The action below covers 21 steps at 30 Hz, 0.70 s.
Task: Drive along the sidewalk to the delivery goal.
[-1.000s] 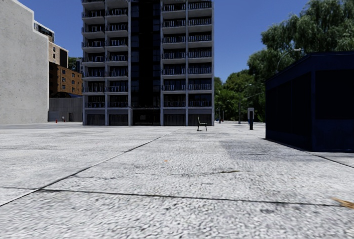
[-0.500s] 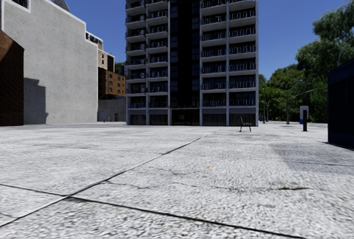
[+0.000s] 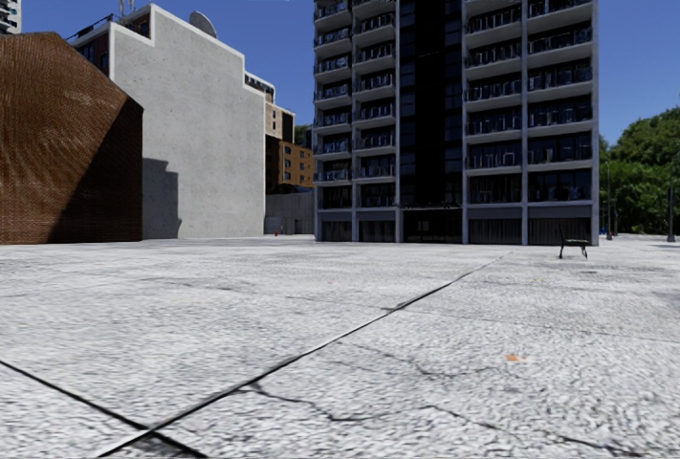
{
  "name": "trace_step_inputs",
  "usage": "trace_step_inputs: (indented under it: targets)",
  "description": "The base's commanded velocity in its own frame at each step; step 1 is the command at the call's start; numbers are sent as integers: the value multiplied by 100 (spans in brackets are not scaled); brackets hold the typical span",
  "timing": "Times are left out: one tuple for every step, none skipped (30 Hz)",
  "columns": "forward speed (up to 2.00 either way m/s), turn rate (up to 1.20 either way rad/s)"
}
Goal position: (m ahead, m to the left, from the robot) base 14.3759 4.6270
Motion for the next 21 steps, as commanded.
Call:
trace_step_inputs:
  targets:
    - [200,52]
    - [200,52]
    - [200,52]
    - [200,52]
    - [200,52]
    - [200,52]
    - [200,52]
    - [200,52]
    - [200,52]
    - [200,52]
    - [200,49]
    - [200,47]
    - [200,47]
    - [200,47]
    - [200,47]
    - [200,47]
    - [200,47]
    - [200,47]
    - [200,47]
    - [200,37]
    - [200,0]
